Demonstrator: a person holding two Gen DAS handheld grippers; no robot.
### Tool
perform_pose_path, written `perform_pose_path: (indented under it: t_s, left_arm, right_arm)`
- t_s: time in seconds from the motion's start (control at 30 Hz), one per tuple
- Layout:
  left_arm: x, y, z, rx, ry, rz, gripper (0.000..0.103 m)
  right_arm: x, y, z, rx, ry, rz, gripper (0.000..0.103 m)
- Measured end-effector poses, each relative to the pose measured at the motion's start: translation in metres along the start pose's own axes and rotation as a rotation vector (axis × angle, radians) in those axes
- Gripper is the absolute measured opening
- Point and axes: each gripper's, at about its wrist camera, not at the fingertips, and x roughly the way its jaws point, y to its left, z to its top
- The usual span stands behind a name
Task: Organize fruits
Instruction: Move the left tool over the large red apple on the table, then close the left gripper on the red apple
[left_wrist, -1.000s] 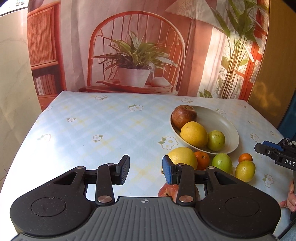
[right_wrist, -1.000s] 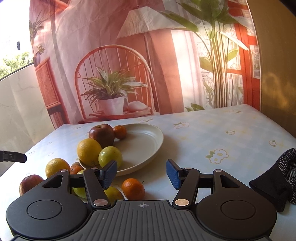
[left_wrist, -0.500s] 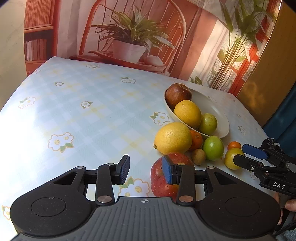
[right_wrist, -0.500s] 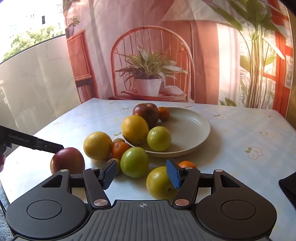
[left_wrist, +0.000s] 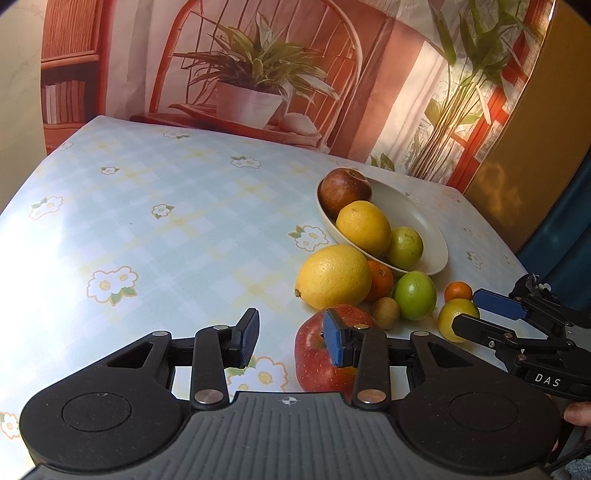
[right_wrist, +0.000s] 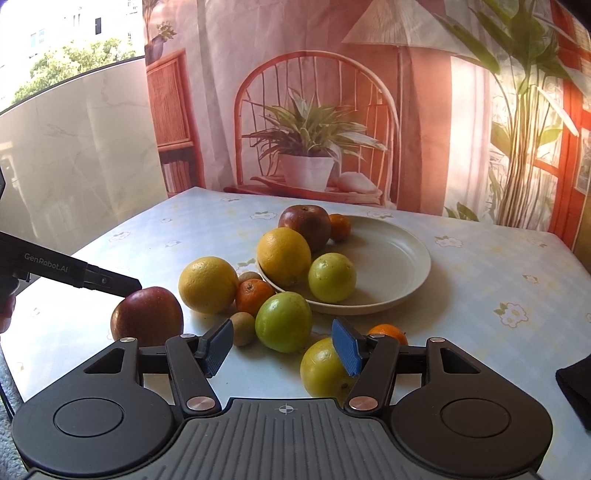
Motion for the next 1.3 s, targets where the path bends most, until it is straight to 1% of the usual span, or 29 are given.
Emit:
perform_pose_path:
  t_s: [0.13,0.4,0.67,0.87,0.93,1.03,1.17,1.3]
  left_arm:
    - [-0.001,-0.001,0.000,-0.001,-0.001,-0.009,0.040]
    - [0.002,-0.008,0.003,0.005,0.010,-0.066,0.040]
    - [0.008,-0.019,0.005,0.021,0.029,-0.107,0.041]
    - [0.015,-0.024,0.001,0.025,0.075,-0.183,0.044]
    - [0.016,-0.026,0.000,0.032,0.078,-0.180,0.048]
    - [0.020,-0.022,0.001,0.000,0.091,-0.197,0.048]
    - [0.023,-0.019,0.003,-0.016,0.105,-0.210,0.048]
    - [0.026,-0.018,0.006,-0.022,0.118,-0.221,0.047]
  right_arm:
    - [-0.001,-0.001,-0.003,-0.003,-0.001,-0.007,0.056]
    - [-0.005,0.002,0.000,-0.019,-0.008,0.013,0.056]
    - [-0.003,0.017,-0.003,-0.072,0.028,0.078,0.056]
    - [0.002,0.032,-0.004,-0.109,0.060,0.140,0.056]
    - [0.005,0.038,-0.004,-0.126,0.075,0.168,0.056]
    - [0.009,0.046,-0.005,-0.158,0.100,0.202,0.056]
    - [0.019,0.057,-0.008,-0.196,0.127,0.224,0.058]
    - [0.032,0.065,-0.007,-0.209,0.140,0.235,0.058]
